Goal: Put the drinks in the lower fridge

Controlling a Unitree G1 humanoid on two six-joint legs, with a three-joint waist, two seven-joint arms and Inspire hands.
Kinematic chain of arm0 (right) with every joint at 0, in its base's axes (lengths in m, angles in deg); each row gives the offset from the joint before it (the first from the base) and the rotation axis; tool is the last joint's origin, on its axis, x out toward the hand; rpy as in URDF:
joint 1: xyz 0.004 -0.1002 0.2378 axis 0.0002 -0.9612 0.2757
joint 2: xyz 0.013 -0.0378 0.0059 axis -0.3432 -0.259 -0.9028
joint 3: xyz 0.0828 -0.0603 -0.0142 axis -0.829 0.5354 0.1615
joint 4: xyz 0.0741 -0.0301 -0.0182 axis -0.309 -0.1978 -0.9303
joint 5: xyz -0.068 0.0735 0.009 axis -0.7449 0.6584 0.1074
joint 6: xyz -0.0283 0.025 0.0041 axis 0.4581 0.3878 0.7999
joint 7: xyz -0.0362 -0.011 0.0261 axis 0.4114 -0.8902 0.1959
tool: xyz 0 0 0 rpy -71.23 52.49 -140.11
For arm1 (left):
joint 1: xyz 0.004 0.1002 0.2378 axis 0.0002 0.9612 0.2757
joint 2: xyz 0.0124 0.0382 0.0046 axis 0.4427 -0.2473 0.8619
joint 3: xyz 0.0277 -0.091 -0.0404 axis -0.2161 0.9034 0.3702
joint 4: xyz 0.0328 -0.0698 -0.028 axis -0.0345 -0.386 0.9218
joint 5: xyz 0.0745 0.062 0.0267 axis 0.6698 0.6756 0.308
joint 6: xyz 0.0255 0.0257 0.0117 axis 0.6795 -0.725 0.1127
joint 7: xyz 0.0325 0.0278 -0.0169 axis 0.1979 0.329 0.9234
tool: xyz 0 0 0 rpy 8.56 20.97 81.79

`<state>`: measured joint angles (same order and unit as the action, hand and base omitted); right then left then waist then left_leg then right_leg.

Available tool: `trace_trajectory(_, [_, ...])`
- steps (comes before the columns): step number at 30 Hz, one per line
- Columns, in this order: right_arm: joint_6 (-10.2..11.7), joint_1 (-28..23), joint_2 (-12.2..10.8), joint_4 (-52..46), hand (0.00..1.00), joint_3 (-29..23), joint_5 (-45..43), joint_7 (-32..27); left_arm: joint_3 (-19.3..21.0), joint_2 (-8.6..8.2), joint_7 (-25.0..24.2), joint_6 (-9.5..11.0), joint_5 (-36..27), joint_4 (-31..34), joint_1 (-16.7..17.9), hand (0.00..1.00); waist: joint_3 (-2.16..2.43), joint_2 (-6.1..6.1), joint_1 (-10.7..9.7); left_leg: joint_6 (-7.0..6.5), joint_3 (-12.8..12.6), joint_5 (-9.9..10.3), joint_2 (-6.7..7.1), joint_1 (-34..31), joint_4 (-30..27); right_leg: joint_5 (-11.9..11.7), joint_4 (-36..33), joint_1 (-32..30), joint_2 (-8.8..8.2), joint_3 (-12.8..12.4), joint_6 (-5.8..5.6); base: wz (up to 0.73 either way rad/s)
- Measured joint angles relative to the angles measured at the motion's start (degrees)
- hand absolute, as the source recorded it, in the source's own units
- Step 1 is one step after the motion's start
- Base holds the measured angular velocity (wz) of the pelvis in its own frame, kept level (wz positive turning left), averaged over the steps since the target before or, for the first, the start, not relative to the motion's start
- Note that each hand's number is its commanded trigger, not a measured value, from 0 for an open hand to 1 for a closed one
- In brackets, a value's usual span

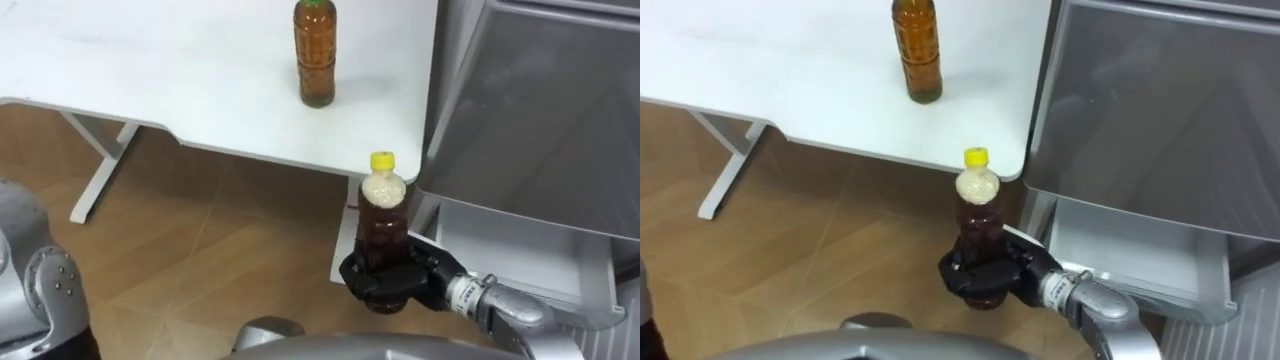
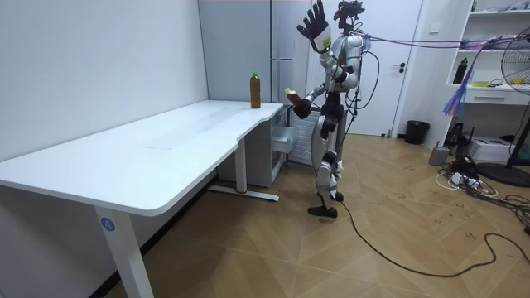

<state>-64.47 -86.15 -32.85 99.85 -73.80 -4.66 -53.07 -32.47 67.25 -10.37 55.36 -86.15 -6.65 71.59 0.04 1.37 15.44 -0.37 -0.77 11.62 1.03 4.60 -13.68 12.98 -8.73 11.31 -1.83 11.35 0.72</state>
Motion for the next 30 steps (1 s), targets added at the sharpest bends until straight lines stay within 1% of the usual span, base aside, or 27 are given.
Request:
trace_trajectory(1, [0.0,-0.1,-0.1,0.0,1.0,0.0,0.1,-0.3,0.2,0.01,0.9,0.0,0.0,-0.8,0.5,0.0,0.14,-0.05,0.2,0.0,0.0,0.0,0.02,0.1,0.1,0.0,0.0,0.0,-0.01,0.0,0.0,0.0])
trace_trajectory(2, [0.0,-0.2,-0.1,0.0,1.0,0.2,0.3,-1.0,0.5,0.12,2.7,0.0,0.1,-2.8,1.8,0.0,0.33,-0.04,0.5,0.01,0.1,0.0,0.07,0.2,0.1,0.0,0.0,0.1,-0.06,0.1,0.0,0.0])
trace_trajectory(3, [0.0,-0.2,-0.1,0.0,1.0,0.3,0.3,-1.3,0.5,0.16,3.6,-0.2,0.0,-3.8,2.6,0.0,0.37,-0.08,0.6,0.01,0.2,0.0,0.16,0.2,0.1,0.0,0.0,0.2,-0.1,0.2,0.0,0.11])
trace_trajectory(4, [0.0,-0.2,-0.1,0.0,1.0,0.5,0.3,-1.9,0.3,0.17,5.2,-0.5,0.0,-6.2,3.8,0.0,0.37,-0.14,0.6,0.0,0.6,0.0,0.34,0.2,0.1,0.0,0.1,0.5,-0.17,0.6,-0.04,0.18])
trace_trajectory(5, [0.0,-0.2,-0.1,0.0,1.0,0.9,0.3,-2.5,-0.1,0.17,6.6,-1.3,-0.1,-8.3,4.5,0.0,0.35,-0.18,0.6,0.0,1.1,0.0,0.46,0.2,0.1,0.0,0.1,0.6,-0.24,1.2,-0.04,0.19])
trace_trajectory(6, [-0.4,-0.2,-0.1,0.0,1.0,1.0,0.2,-2.6,-0.4,0.17,7.7,-1.8,-0.1,-10.1,5.3,0.0,0.32,-0.35,0.8,0.0,1.2,0.0,0.48,0.2,0.2,0.0,0.1,0.6,-0.24,1.2,-0.05,0.1])
trace_trajectory(7, [-0.7,-0.1,-0.1,0.0,1.0,0.9,0.2,-2.6,-0.5,0.18,8.0,-1.9,0.0,-11.2,5.8,0.0,0.31,-0.39,0.8,0.0,1.2,0.0,0.49,0.2,0.2,0.0,0.1,0.7,-0.24,1.2,-0.06,0.0])
trace_trajectory(8, [-1.4,0.0,-0.1,-0.1,1.0,0.9,0.2,-2.9,-0.5,0.32,8.8,-2.1,0.1,-14.6,6.2,0.0,0.25,-0.32,0.9,0.0,1.2,0.0,0.49,0.3,0.3,0.0,0.1,0.8,-0.24,1.2,-0.08,0.0])
trace_trajectory(9, [-2.0,0.0,-0.1,-0.1,1.0,0.9,0.3,-3.2,-0.6,0.41,9.6,-2.7,0.0,-18.3,6.3,0.0,0.11,-0.23,0.9,0.0,1.1,0.0,0.48,0.6,0.5,0.0,0.1,0.9,-0.24,1.2,-0.09,0.0])
trace_trajectory(10, [-2.3,0.0,-0.1,-0.1,1.0,1.0,0.3,-3.4,-0.8,0.43,9.9,-3.1,-0.1,-20.1,6.3,0.0,0.04,-0.24,0.9,0.0,1.1,0.0,0.47,0.7,0.6,0.0,0.1,1.0,-0.24,1.1,-0.12,-0.05])
trace_trajectory(12, [-3.4,0.0,0.0,-0.4,1.0,1.4,0.7,-4.1,-2.8,0.47,10.4,-4.8,-2.2,-25.2,7.4,0.0,-0.06,-0.6,0.8,0.0,1.1,0.0,0.46,0.2,0.5,0.1,0.2,0.5,-0.23,1.0,-0.18,-0.02])
trace_trajectory(13, [-3.7,0.0,0.1,-0.7,1.0,1.7,0.7,-4.4,-3.6,0.5,10.3,-4.9,-3.0,-26.4,7.8,0.0,-0.12,-0.72,0.8,0.0,1.1,0.0,0.47,0.1,0.5,0.1,0.2,0.3,-0.23,1.0,-0.19,0.0])
trace_trajectory(14, [-4.1,-0.1,0.5,-1.2,1.0,2.2,0.9,-4.6,-5.2,0.73,10.0,-5.1,-4.6,-29.5,8.4,0.0,-0.25,-0.85,0.8,-0.01,1.0,0.0,0.5,0.1,0.5,0.1,0.2,0.3,-0.26,0.9,-0.18,-0.03])
trace_trajectory(15, [-4.6,-0.1,0.8,-1.3,1.0,2.8,1.6,-4.8,-6.8,1.06,9.5,-5.5,-7.0,-33.5,8.5,0.0,-0.25,-0.97,0.7,-0.02,1.2,0.0,0.51,0.1,0.5,0.1,0.1,0.3,-0.27,0.8,-0.18,-0.03])
trace_trajectory(16, [-4.7,-0.1,0.9,-1.3,1.0,2.9,1.9,-4.9,-7.5,1.24,9.1,-5.8,-8.4,-35.8,8.5,0.0,-0.27,-1.04,0.7,-0.02,1.2,0.0,0.51,0.1,0.5,0.1,0.1,0.3,-0.27,0.7,-0.18,-0.04])
trace_trajectory(17, [-5.0,-0.1,0.9,-1.4,1.0,2.9,2.5,-5.2,-9.4,1.75,8.3,-6.2,-10.4,-40.9,8.5,0.0,-0.27,-1.14,0.7,-0.02,0.9,0.0,0.47,0.0,0.5,0.1,0.1,0.1,-0.27,0.5,-0.18,-0.09])
trace_trajectory(18, [-5.1,0.2,0.9,-1.4,1.0,3.1,2.5,-5.6,-11.4,1.91,7.3,-6.9,-12.5,-45.7,8.6,0.0,-0.27,-1.16,0.6,-0.02,0.7,0.0,0.4,-0.2,0.6,0.1,0.0,-0.3,-0.26,0.2,-0.17,-0.1])
trace_trajectory(19, [-5.1,0.3,1.0,-1.4,1.0,3.2,2.5,-5.6,-12.5,1.9,6.7,-7.3,-13.6,-48.2,8.6,0.0,-0.28,-1.26,0.7,-0.02,0.6,0.0,0.4,-0.3,0.6,0.1,0.0,-0.4,-0.26,0.1,-0.17,-0.11])
trace_trajectory(20, [-5.7,0.6,1.0,-1.4,1.0,3.3,2.4,-5.6,-14.0,1.92,5.1,-8.3,-15.2,-52.8,8.8,0.0,-0.23,-1.53,0.7,-0.03,0.2,0.0,0.37,-0.3,0.9,0.1,0.0,-0.6,-0.26,-0.1,-0.17,-0.07])
trace_trajectory(21, [-6.3,0.8,0.8,-1.4,1.0,3.3,2.4,-5.6,-14.9,1.93,3.7,-9.5,-17.4,-56.5,8.9,0.0,-0.28,-1.91,0.6,-0.02,0.1,0.0,0.33,-0.3,1.1,0.1,0.1,-0.7,-0.22,-0.2,-0.17,-0.05])
trace_trajectory(22, [-6.5,0.9,0.8,-1.4,1.0,3.3,2.5,-5.6,-15.4,1.93,3.0,-9.8,-18.6,-58.3,8.9,0.0,-0.34,-2.11,0.6,-0.02,0.1,0.0,0.32,-0.3,1.1,0.1,0.1,-0.7,-0.22,-0.1,-0.17,-0.03])
trace_trajectory(24, [-7.3,1.4,1.3,-1.4,1.0,3.2,4.3,-5.7,-16.5,1.92,0.6,-11.8,-23.1,-64.2,9.4,0.0,-0.34,-2.3,0.7,-0.05,-0.4,0.1,0.22,-0.5,1.3,0.1,0.0,-1.2,-0.23,-0.4,-0.17,-0.08])
trace_trajectory(25, [-7.4,1.5,1.4,-1.3,1.0,3.2,4.6,-5.7,-16.6,1.93,-0.1,-12.1,-23.4,-65.9,9.4,0.0,-0.36,-2.23,0.8,-0.05,-0.6,0.1,0.15,-0.4,1.4,0.0,0.0,-1.3,-0.21,-0.5,-0.16,-0.13])
trace_trajectory(27, [-7.7,1.9,1.3,-1.3,1.0,3.3,4.5,-6.0,-17.3,2.42,-2.5,-13.7,-23.3,-71.9,9.7,0.0,-0.41,-2.08,0.4,0.01,-1.0,0.1,-0.06,-0.3,1.6,0.0,-0.1,-1.3,-0.08,-0.6,-0.1,-0.07])
trace_trajectory(28, [-7.8,2.0,1.3,-1.3,1.0,3.4,4.4,-6.2,-17.9,2.64,-3.3,-14.1,-23.1,-73.6,9.6,0.0,-0.41,-2.07,0.4,0.03,-1.0,0.1,-0.12,-0.3,1.6,0.0,-0.1,-1.3,-0.04,-0.6,-0.08,-0.04])
trace_trajectory(30, [-9.6,2.5,1.3,-1.3,1.0,3.7,4.5,-6.7,-18.3,2.82,-7.3,-16.2,-23.0,-80.9,9.5,0.0,-0.42,-1.77,0.3,0.13,-1.4,0.2,-0.32,0.0,1.9,-0.1,-0.1,-1.4,0.1,-0.9,-0.01,-0.09])
